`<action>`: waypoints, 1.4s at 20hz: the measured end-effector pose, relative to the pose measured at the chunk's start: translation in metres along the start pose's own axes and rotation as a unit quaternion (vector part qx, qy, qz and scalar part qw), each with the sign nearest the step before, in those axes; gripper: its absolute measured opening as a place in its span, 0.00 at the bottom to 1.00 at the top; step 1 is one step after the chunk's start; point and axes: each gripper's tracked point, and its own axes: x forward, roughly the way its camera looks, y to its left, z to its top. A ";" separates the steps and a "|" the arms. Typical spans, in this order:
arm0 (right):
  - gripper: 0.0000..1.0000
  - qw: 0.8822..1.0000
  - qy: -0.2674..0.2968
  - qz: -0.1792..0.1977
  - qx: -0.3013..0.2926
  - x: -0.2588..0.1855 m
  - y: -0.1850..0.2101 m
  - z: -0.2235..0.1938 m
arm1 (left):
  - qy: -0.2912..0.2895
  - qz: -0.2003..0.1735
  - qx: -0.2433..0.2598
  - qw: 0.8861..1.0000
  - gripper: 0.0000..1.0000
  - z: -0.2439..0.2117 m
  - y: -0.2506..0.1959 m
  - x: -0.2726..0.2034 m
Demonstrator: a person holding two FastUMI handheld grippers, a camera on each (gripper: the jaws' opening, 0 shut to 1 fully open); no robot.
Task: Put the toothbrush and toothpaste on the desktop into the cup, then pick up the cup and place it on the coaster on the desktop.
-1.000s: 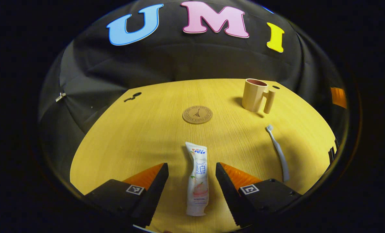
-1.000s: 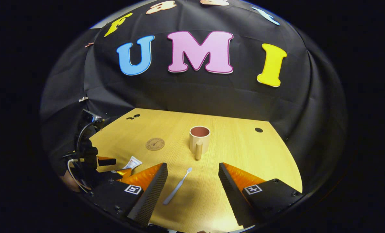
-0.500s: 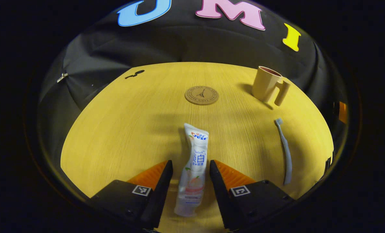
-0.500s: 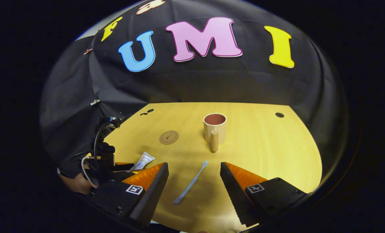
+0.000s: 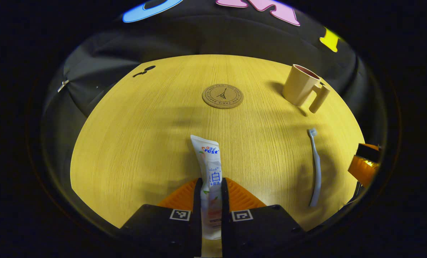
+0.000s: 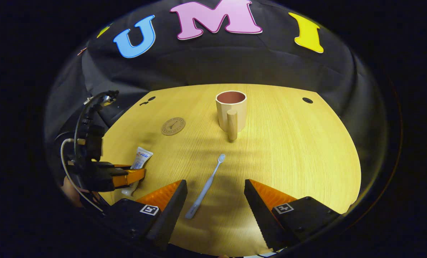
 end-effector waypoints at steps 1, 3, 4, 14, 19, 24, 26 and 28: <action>0.99 1.000 0.006 -0.011 -0.002 0.007 -0.001 -0.003 | -0.001 -0.007 -0.001 1.000 0.27 -0.001 -0.001 0.000; 0.99 0.999 0.032 -0.026 0.001 0.020 0.002 -0.014 | -0.003 -0.026 -0.010 1.000 0.24 -0.003 -0.007 -0.006; 0.99 0.998 0.048 -0.029 0.008 0.025 0.004 -0.021 | -0.008 -0.029 -0.012 0.999 0.23 -0.004 -0.007 -0.010; 0.99 0.993 0.080 -0.082 0.005 0.055 -0.002 -0.037 | -0.030 -0.044 -0.004 0.999 0.23 -0.022 -0.001 -0.066; 0.98 0.992 0.089 -0.087 0.002 0.064 -0.002 -0.038 | -0.033 -0.043 0.008 0.998 0.23 -0.023 -0.002 -0.072; 0.79 0.992 0.099 -0.082 0.009 0.065 0.004 -0.038 | -0.027 -0.043 -0.002 0.999 0.23 -0.029 -0.007 -0.071; 0.48 0.991 0.100 -0.090 0.016 0.065 0.002 -0.040 | -0.024 -0.041 -0.004 0.999 0.23 -0.032 -0.007 -0.070; 0.18 0.991 0.098 -0.093 0.026 0.064 0.000 -0.040 | -0.017 -0.035 -0.008 0.999 0.23 -0.035 -0.006 -0.069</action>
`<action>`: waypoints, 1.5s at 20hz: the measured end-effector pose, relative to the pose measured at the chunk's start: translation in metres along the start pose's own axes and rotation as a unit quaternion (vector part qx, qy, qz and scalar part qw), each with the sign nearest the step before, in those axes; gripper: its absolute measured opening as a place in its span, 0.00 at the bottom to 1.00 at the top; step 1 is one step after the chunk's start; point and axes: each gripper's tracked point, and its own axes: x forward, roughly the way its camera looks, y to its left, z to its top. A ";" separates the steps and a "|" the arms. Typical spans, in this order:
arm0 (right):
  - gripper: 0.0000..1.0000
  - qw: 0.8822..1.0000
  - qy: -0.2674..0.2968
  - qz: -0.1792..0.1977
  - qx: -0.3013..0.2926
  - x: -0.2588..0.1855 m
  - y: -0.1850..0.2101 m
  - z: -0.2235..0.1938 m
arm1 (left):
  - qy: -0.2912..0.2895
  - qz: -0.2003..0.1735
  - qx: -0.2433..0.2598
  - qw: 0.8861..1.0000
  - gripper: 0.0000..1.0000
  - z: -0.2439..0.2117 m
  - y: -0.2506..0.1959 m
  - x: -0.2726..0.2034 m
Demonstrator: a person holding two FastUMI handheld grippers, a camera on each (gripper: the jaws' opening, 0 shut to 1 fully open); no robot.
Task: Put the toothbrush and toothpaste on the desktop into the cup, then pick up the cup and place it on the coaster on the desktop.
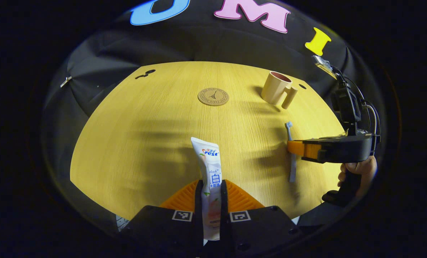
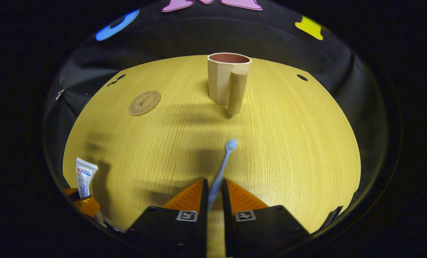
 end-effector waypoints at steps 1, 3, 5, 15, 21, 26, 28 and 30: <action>0.16 1.000 0.001 0.007 0.004 0.000 0.001 0.000 | 0.001 0.003 -0.003 1.000 0.23 -0.001 0.001 0.001; 0.09 0.999 0.002 0.036 -0.005 -0.001 0.005 -0.002 | 0.000 0.005 -0.010 1.000 0.23 0.000 0.001 0.001; 0.07 0.998 0.002 0.055 -0.002 -0.007 0.004 -0.002 | 0.004 0.009 -0.018 1.000 0.23 -0.002 0.002 0.001; 0.07 0.995 -0.029 0.097 -0.010 -0.037 -0.025 0.019 | -0.066 -0.010 -0.059 0.996 0.23 0.047 -0.017 -0.006; 0.07 0.992 -0.050 0.113 -0.008 -0.054 -0.053 0.047 | -0.172 -0.061 -0.058 0.981 0.23 0.149 -0.066 -0.024; 0.07 0.990 -0.064 0.125 -0.003 -0.066 -0.079 0.069 | -0.263 -0.138 -0.041 0.954 0.23 0.246 -0.128 -0.029; 0.06 0.990 -0.065 0.127 0.003 -0.068 -0.089 0.074 | -0.282 -0.154 -0.016 0.947 0.23 0.271 -0.149 -0.018; 0.06 0.990 -0.068 0.125 0.007 -0.068 -0.102 0.081 | -0.297 -0.163 0.005 0.941 0.23 0.291 -0.167 -0.011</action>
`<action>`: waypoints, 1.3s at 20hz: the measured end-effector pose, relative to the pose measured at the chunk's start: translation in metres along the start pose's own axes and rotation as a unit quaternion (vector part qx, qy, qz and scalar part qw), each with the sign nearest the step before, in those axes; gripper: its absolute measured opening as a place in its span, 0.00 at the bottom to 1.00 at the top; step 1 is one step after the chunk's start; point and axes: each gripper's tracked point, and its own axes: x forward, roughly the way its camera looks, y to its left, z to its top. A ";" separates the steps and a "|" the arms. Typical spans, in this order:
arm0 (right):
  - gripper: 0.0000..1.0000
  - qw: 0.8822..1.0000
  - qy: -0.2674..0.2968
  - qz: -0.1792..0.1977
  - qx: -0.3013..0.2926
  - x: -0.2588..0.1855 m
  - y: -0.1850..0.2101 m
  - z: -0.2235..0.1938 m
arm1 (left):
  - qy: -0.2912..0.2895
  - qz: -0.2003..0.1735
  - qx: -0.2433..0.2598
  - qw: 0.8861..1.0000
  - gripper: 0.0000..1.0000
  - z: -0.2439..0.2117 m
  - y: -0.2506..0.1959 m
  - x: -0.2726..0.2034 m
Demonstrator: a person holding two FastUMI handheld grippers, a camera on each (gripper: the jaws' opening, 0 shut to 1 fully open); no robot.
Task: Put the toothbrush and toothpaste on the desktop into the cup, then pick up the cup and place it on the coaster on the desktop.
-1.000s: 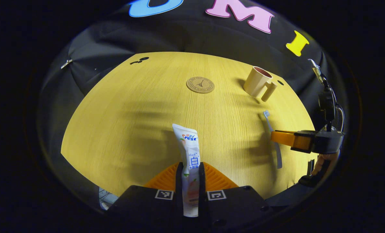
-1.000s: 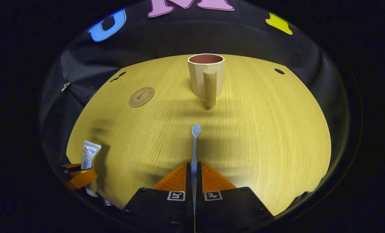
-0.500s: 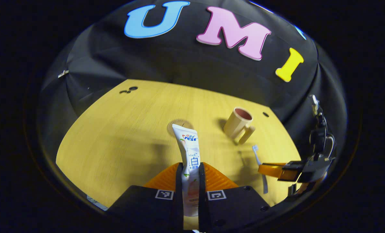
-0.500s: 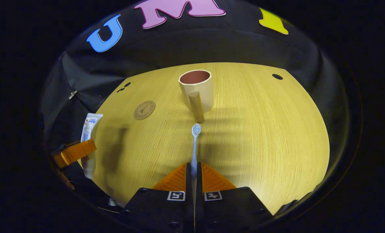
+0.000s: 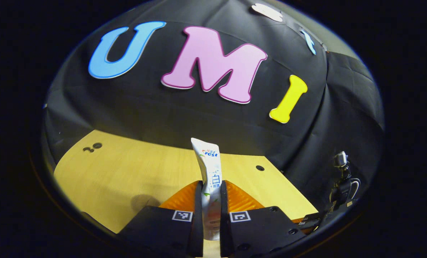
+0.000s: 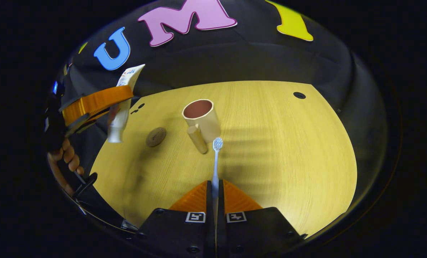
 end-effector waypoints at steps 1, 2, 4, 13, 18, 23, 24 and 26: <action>0.06 1.000 0.000 -0.002 0.002 -0.001 -0.006 0.003 | -0.007 -0.009 0.006 1.000 0.23 0.006 -0.006 0.013; 0.06 1.000 0.000 -0.003 0.005 -0.002 -0.010 0.004 | -0.015 -0.017 0.012 1.000 0.23 0.012 -0.011 0.024; 0.06 1.000 0.000 -0.006 0.013 -0.004 -0.020 0.006 | -0.029 -0.031 0.021 0.999 0.23 0.026 -0.017 0.045; 0.06 0.999 0.000 -0.006 0.032 -0.001 -0.034 0.015 | -0.059 -0.098 0.021 0.993 0.23 0.020 -0.029 0.115; 0.06 1.000 -0.016 -0.015 0.018 0.007 -0.044 0.019 | -0.047 -0.102 0.045 0.993 0.23 -0.018 -0.019 0.137; 0.06 0.999 -0.029 -0.011 0.018 0.015 -0.036 0.025 | -0.047 -0.109 0.063 0.991 0.24 -0.038 -0.016 0.134; 0.06 0.999 -0.029 -0.008 0.015 0.015 -0.033 0.026 | -0.048 -0.107 0.067 0.991 0.28 -0.040 -0.015 0.133; 0.06 0.999 -0.031 -0.006 0.005 0.015 -0.028 0.024 | -0.050 -0.097 0.079 0.991 0.32 -0.043 -0.010 0.130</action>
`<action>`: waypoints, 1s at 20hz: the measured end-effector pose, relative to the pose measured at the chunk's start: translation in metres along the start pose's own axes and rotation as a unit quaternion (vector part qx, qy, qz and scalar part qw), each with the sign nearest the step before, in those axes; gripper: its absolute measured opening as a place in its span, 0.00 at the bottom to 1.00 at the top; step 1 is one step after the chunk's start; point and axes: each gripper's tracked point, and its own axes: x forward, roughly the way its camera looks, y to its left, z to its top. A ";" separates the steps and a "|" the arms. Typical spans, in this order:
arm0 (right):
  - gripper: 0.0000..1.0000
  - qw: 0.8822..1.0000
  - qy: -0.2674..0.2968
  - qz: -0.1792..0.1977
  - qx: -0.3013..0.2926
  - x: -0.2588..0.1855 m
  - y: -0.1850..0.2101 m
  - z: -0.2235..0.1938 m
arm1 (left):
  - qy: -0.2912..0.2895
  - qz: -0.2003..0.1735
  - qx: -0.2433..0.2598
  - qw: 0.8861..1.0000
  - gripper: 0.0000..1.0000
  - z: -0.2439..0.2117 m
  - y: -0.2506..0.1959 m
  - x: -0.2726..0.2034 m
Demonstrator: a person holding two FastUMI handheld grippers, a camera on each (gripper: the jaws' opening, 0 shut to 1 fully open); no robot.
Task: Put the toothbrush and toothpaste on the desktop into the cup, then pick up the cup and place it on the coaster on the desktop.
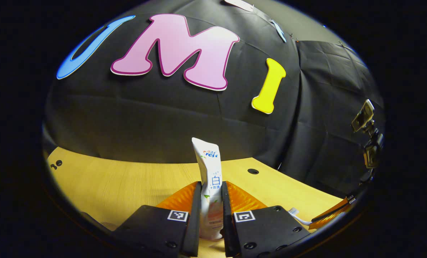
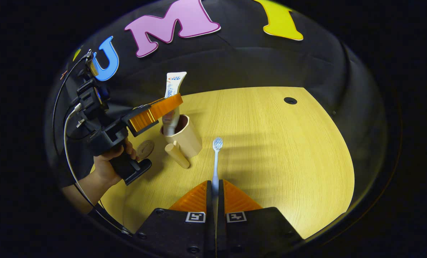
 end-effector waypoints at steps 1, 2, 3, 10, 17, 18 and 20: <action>0.06 1.000 -0.002 0.001 -0.002 -0.001 0.002 0.000 | -0.008 0.006 0.005 1.000 0.33 0.003 0.004 0.001; 0.06 1.000 -0.002 0.002 -0.003 -0.001 0.003 0.000 | 0.004 0.003 0.001 1.000 0.35 0.001 0.003 -0.007; 0.06 1.000 -0.004 0.004 -0.002 -0.002 0.004 0.000 | 0.006 0.006 0.000 1.000 0.47 -0.002 0.002 -0.010; 0.06 0.998 -0.063 0.019 0.001 0.000 0.011 0.056 | 0.012 0.072 -0.021 0.997 0.92 0.000 0.014 -0.088; 0.06 0.989 -0.137 0.049 -0.007 0.006 0.041 0.120 | 0.067 0.073 -0.068 0.993 0.98 -0.047 -0.034 -0.185; 0.06 0.988 -0.145 0.057 -0.010 0.007 0.047 0.126 | 0.071 0.073 -0.074 0.992 0.98 -0.047 -0.038 -0.195; 0.06 0.983 -0.169 0.074 -0.011 0.006 0.060 0.141 | 0.076 0.078 -0.091 0.990 0.98 -0.050 -0.038 -0.208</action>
